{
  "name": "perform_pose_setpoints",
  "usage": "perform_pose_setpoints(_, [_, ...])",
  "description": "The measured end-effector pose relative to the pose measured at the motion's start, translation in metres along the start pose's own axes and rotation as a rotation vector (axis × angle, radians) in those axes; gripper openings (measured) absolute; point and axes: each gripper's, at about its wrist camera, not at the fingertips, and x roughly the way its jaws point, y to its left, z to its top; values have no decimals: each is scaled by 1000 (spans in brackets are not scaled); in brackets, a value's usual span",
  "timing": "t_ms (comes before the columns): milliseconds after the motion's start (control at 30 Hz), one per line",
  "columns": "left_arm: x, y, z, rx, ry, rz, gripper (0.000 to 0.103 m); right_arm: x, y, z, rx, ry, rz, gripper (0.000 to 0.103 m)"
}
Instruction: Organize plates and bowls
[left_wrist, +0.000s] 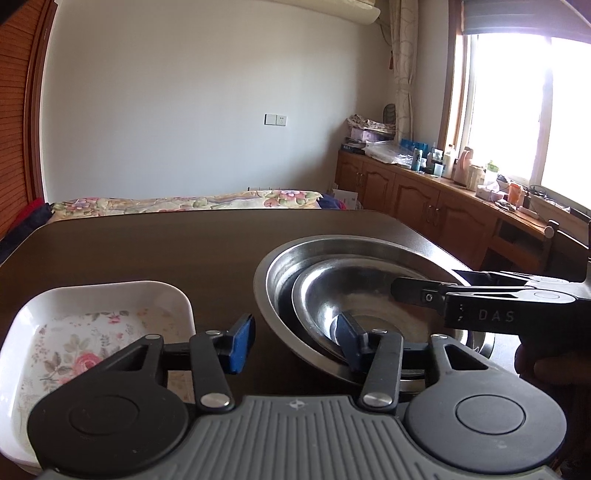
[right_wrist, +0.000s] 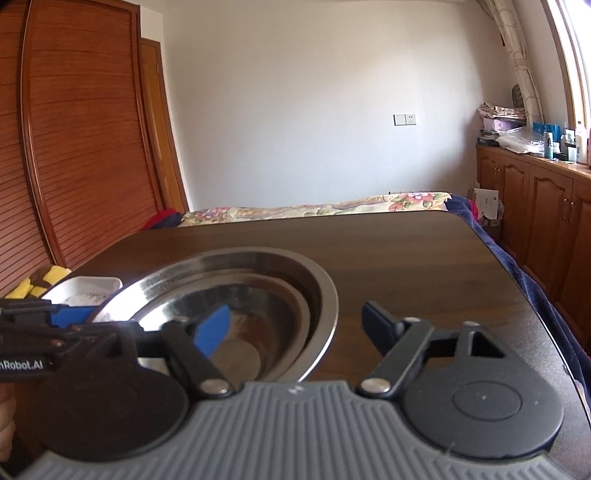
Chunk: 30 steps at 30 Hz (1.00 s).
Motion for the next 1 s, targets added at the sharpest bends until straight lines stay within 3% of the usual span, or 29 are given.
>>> perform_pose_setpoints(33, [0, 0, 0, -4, 2, -6, 50, 0, 1, 0, -4, 4, 0, 61])
perform_pose_setpoints(133, [1, -1, 1, -4, 3, -21, 42, 2, 3, -1, -16, 15, 3, 46])
perform_pose_setpoints(433, [0, -1, 2, -7, 3, 13, 38, 0, 0, -1, -3, 6, 1, 28])
perform_pose_setpoints(767, [-8, 1, 1, -1, -13, 21, 37, -12, 1, -1, -22, -63, 40, 26])
perform_pose_setpoints(1000, [-25, 0, 8, 3, -51, 23, 35, -17, 8, 8, -17, -49, 39, 26])
